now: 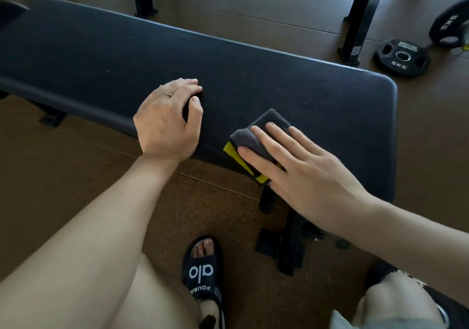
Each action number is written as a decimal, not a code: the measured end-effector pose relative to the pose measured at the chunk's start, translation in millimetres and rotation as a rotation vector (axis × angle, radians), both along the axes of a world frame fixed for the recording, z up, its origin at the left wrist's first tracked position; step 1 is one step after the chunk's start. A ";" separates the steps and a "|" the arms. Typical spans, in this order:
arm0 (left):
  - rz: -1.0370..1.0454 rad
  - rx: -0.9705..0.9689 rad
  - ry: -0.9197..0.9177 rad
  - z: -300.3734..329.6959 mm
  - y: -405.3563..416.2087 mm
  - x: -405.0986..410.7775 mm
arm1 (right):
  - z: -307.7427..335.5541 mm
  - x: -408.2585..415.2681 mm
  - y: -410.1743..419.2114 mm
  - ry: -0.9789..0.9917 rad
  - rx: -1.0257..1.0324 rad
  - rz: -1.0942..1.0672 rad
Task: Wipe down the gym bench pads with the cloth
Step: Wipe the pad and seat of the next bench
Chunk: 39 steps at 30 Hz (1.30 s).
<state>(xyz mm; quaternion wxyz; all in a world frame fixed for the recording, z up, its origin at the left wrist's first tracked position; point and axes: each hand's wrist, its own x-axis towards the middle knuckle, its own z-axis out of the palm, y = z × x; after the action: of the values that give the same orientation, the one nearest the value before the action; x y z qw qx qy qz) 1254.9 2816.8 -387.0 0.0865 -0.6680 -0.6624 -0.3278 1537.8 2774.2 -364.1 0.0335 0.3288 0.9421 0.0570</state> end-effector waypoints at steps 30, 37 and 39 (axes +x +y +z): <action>0.076 0.004 -0.089 1.7 1.8 5.8 | 2.6 -46.3 18.7 0.101 -0.132 -0.055; 0.087 0.022 -0.116 -1.9 2.2 3.7 | 11.2 -80.6 112.9 0.162 -0.288 -0.179; 0.090 0.024 -0.126 -2.3 2.6 4.9 | 10.4 -66.5 134.7 0.163 -0.258 -0.300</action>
<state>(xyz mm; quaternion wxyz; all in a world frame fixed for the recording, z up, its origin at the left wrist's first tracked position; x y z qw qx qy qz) 1259.8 2819.4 -389.2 0.0671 -0.6146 -0.6919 -0.3728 1471.4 2908.9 -353.7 0.0072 0.4619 0.8816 -0.0965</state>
